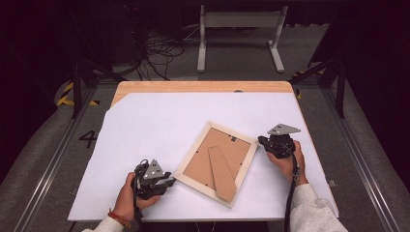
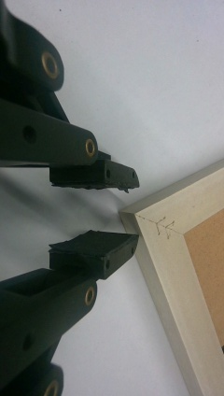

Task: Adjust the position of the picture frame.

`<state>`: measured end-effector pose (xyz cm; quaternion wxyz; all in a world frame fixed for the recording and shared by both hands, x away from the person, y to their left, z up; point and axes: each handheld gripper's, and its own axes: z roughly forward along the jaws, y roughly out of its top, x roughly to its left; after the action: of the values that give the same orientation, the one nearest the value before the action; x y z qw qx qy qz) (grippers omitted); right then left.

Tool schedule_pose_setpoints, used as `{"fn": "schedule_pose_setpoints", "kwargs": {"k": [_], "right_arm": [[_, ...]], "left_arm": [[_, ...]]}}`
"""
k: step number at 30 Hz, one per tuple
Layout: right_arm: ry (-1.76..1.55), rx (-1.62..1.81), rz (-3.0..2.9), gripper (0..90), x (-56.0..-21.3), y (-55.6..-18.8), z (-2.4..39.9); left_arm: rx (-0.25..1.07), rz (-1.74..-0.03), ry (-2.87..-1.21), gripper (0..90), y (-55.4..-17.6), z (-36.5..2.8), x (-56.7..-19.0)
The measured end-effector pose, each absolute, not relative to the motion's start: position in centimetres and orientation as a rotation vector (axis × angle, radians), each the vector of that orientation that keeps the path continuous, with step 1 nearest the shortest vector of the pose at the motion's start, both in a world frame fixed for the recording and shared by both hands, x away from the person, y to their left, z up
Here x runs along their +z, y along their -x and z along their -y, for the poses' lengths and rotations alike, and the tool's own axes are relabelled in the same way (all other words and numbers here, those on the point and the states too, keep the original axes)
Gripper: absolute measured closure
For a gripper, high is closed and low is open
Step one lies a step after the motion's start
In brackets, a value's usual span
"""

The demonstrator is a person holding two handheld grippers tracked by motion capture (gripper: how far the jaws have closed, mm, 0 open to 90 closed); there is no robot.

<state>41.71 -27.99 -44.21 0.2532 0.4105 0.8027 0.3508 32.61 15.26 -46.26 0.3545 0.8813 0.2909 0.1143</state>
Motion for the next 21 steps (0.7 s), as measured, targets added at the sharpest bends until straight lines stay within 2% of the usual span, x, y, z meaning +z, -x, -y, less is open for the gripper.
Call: {"fn": "schedule_pose_setpoints", "kwargs": {"k": [21], "right_arm": [[-1.123,0.928,-2.208,90.0,-45.2,-42.3,29.3]], "left_arm": [[0.315,-0.792,-2.258,66.3,-34.5,-15.2,-46.3]]}}
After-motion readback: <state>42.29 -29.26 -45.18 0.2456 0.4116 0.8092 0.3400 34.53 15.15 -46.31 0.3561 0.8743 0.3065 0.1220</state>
